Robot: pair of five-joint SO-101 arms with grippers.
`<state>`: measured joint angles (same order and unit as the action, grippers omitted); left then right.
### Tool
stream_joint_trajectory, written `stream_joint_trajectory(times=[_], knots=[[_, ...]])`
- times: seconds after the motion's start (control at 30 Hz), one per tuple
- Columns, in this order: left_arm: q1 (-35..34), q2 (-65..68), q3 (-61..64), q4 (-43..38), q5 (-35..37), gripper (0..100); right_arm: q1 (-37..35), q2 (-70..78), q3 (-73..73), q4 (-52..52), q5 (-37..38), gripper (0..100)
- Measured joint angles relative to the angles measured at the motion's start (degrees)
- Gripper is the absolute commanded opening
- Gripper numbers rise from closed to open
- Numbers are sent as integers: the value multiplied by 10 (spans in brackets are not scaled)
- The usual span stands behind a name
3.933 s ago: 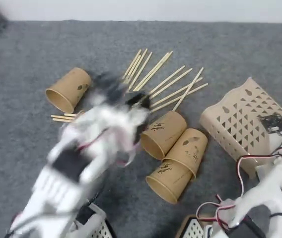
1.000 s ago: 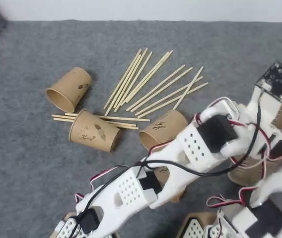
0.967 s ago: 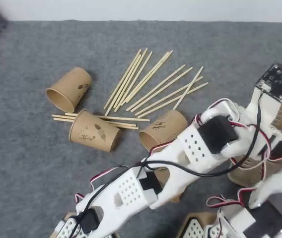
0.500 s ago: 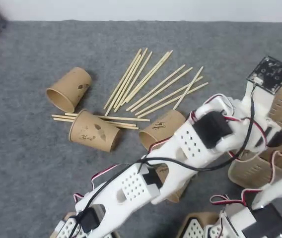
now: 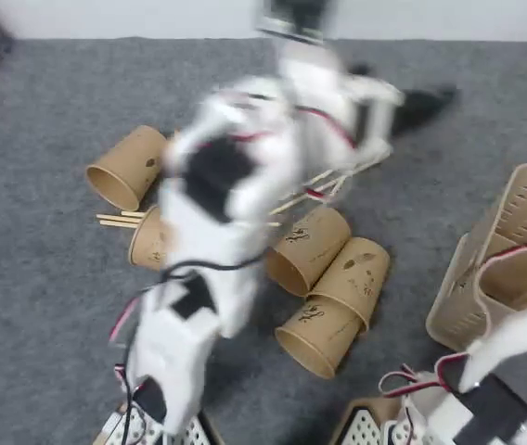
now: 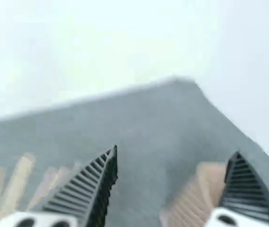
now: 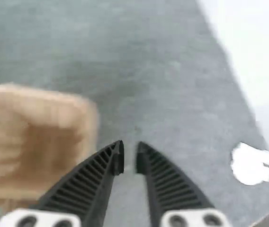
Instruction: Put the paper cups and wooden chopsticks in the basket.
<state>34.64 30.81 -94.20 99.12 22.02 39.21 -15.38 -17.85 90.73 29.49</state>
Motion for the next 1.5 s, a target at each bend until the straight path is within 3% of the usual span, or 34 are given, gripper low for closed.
stream_joint_trajectory(times=[0.1, 0.23, 0.4, 0.63, 0.9, 1.0, 1.03, 1.17, 1.5], knots=[[-83, -60, 27, 3, -24, 352, -51, -1, -22, 82, 4, 115], [-184, -138, 149, 3, -74, 352, -51, -1, -25, 98, 4, 120], [-233, -260, 411, 3, -145, 352, 4, -1, -18, 99, 11, 191], [-301, -483, 827, 0, -238, 353, 24, -8, 115, 98, 59, 163], [-488, -678, 1247, -185, -260, 355, 19, -8, 153, 74, 54, 151], [-549, -748, 1371, -245, -261, 355, 10, -8, 176, 69, 57, 38], [-563, -770, 1407, -258, -261, 355, 4, -8, 187, 69, 66, 0], [-600, -854, 1511, -288, -261, 355, -19, -8, 222, 40, 103, 4], [-611, -1009, 1682, -295, -261, 355, -100, -7, 163, -20, 114, 8]])
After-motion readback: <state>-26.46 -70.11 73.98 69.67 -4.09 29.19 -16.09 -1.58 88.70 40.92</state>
